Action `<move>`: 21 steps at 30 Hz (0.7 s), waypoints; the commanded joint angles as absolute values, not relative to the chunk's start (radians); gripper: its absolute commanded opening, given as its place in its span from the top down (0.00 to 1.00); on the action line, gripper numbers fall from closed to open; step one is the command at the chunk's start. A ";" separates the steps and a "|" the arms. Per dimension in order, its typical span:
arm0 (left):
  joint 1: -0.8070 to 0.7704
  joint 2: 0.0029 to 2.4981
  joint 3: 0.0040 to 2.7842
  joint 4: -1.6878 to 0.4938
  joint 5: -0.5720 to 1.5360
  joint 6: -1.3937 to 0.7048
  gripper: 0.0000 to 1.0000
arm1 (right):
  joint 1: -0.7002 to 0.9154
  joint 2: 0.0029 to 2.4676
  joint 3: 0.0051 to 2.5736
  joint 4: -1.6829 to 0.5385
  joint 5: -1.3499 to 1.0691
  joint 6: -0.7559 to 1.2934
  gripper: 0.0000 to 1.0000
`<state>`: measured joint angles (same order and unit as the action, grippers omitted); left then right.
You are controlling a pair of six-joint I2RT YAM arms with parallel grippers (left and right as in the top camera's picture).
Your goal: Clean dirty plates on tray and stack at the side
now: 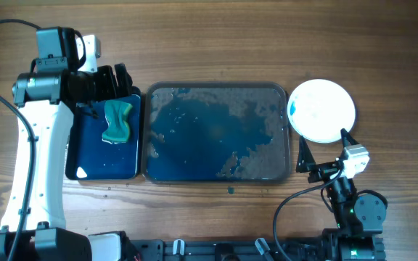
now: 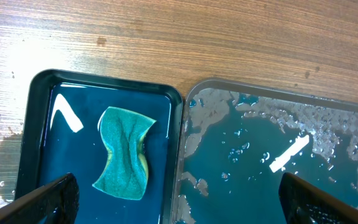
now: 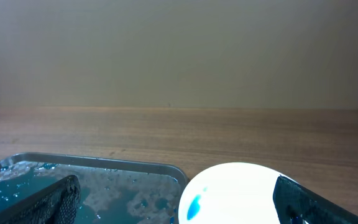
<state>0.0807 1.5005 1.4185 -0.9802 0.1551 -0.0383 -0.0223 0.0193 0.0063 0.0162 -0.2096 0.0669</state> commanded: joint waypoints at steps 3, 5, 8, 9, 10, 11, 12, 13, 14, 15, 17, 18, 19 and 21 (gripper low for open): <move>0.080 1.376 1.392 -0.921 0.149 -0.034 0.00 | -0.019 0.014 0.005 0.019 -0.226 0.085 0.00; 0.080 1.219 1.231 -0.757 0.160 -0.034 0.00 | -0.019 0.014 0.005 0.019 -0.226 0.084 0.00; 0.080 0.984 0.942 -0.492 0.170 -0.034 0.00 | -0.019 0.014 0.005 0.019 -0.226 0.085 0.00; 0.080 0.853 0.789 -0.357 0.187 -0.033 0.00 | -0.019 0.014 0.005 0.019 -0.227 0.085 0.00; 0.080 0.760 0.690 -0.288 0.187 -0.033 0.00 | -0.019 0.014 0.005 0.019 -0.226 0.085 0.00; 0.080 0.667 0.591 -0.233 0.186 -0.033 0.00 | -0.019 0.014 0.005 0.019 -0.226 0.085 0.00; 0.080 0.579 0.504 -0.194 0.186 -0.033 0.00 | -0.019 0.014 0.005 0.019 -0.226 0.085 0.00; 0.080 0.524 0.446 -0.173 0.186 -0.033 0.00 | -0.019 0.014 0.005 0.019 -0.226 0.085 0.00; 0.080 0.455 0.382 -0.154 0.186 -0.033 0.00 | -0.019 0.014 0.005 0.019 -0.226 0.085 0.00; 0.080 0.385 0.318 -0.142 0.181 -0.033 0.00 | -0.019 0.014 0.005 0.019 -0.226 0.085 0.00; 0.080 0.277 0.223 -0.138 0.159 -0.034 0.00 | -0.019 0.014 0.005 0.019 -0.226 0.085 0.00; 0.080 0.248 0.200 -0.138 0.159 -0.033 0.00 | -0.019 0.014 0.005 0.019 -0.226 0.085 0.00; 0.080 0.220 0.178 -0.138 0.156 -0.033 0.00 | -0.019 0.014 0.005 0.019 -0.226 0.085 0.00; 0.080 0.173 0.142 -0.138 0.144 -0.033 0.00 | -0.019 0.014 0.005 0.019 -0.227 0.085 0.00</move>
<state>0.0807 0.2398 0.1883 -0.1478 0.1684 -0.0383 -0.0223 0.0200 0.0063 0.0162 -0.2096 0.0704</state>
